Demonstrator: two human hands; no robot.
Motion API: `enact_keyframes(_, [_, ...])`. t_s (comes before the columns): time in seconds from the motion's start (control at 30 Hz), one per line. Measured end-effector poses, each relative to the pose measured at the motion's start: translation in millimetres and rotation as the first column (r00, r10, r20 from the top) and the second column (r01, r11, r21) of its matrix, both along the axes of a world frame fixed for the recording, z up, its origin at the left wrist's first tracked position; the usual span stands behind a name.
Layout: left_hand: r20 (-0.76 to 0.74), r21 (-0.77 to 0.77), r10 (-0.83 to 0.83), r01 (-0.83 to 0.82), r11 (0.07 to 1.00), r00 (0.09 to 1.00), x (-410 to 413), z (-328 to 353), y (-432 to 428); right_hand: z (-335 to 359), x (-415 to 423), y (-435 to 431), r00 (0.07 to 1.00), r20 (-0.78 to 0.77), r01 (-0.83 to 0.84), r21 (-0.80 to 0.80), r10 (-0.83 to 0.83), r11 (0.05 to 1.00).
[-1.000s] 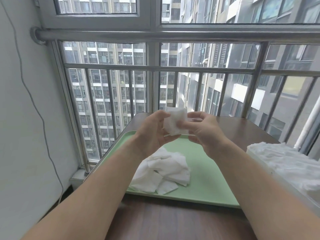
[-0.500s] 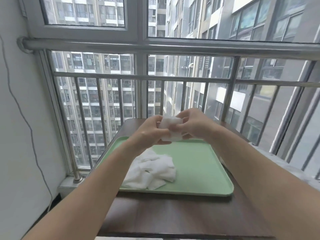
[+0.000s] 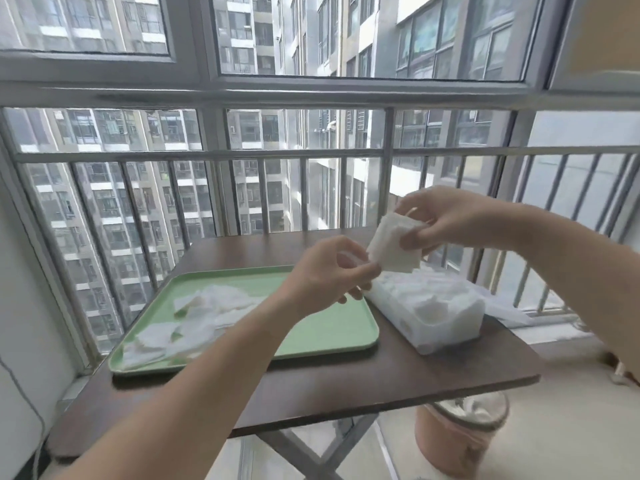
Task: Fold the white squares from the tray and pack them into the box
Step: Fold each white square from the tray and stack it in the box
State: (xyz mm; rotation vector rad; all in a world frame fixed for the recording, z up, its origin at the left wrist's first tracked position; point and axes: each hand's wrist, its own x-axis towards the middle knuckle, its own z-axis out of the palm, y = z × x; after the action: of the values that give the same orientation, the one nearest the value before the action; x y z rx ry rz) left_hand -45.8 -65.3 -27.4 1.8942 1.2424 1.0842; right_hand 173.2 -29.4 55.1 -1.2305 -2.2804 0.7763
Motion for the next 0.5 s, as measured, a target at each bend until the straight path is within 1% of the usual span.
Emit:
enact_keyframes(0.1, [-0.197, 0.1, 0.049, -0.029, 0.995, 0.979, 30, -5, 13, -6, 38, -1, 0.997, -0.071, -0.001, -0.063, -0.003, 0.998])
enact_keyframes(0.2, [-0.438, 0.128, 0.047, 0.011, 0.992, 0.898, 61, -5, 23, -21, 63, 0, 0.99, -0.138, 0.012, -0.123, -0.029, 0.992])
enact_keyframes(0.33, [-0.636, 0.032, 0.003, 0.023, 0.999, 0.771, 84, -9, 41, -40, 84, 2, 0.971, -0.233, 0.003, -0.165, -0.042, 0.986])
enact_keyframes(0.43, [-0.744, -0.015, 0.014, -0.037, 0.999, 0.668, 90, -13, 55, -50, 86, 5, 0.952, -0.304, -0.027, -0.169, -0.026, 0.985])
enact_keyframes(0.5, [-0.799, -0.03, 0.026, -0.083, 0.996, 0.601, 94, -12, 60, -55, 83, 5, 0.943, -0.331, -0.079, -0.157, 0.023, 0.984])
